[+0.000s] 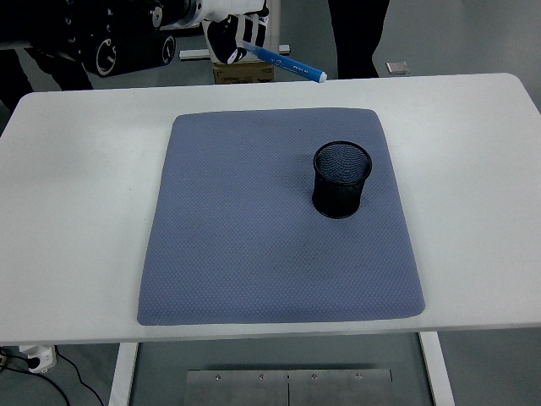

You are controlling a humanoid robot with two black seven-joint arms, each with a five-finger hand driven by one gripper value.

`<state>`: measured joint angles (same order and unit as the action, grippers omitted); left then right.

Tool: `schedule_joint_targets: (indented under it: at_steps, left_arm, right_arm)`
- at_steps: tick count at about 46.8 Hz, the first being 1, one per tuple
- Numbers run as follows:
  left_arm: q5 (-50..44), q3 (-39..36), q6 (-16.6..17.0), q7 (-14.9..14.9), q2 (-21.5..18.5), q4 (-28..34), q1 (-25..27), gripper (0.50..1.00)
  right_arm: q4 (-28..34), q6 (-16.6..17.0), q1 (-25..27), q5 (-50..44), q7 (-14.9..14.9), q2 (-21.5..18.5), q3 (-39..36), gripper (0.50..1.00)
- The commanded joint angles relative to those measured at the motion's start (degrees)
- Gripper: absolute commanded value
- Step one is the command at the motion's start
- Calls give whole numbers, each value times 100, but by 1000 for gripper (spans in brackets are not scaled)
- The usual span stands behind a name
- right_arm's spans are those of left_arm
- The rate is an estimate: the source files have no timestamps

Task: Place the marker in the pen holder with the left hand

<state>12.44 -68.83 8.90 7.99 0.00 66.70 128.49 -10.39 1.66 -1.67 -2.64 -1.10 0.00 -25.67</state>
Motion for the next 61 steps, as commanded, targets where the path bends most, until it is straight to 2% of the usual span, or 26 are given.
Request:
schedule_joint_targets:
  at_steps: [1,33,61]
  left_arm:
    - [101,80,7,-8,0,1,0,500]
    - [1208,748,-2,-96,0,1,-52,500]
    - [1929,845,15,-114,0,9,-43,500]
  right_arm:
    - [2,1,0,0,4,0,0,1000]
    - [2,-8,0,0,-4,0,0,1000]
    - [2,1,0,0,-4,0,0,1000]
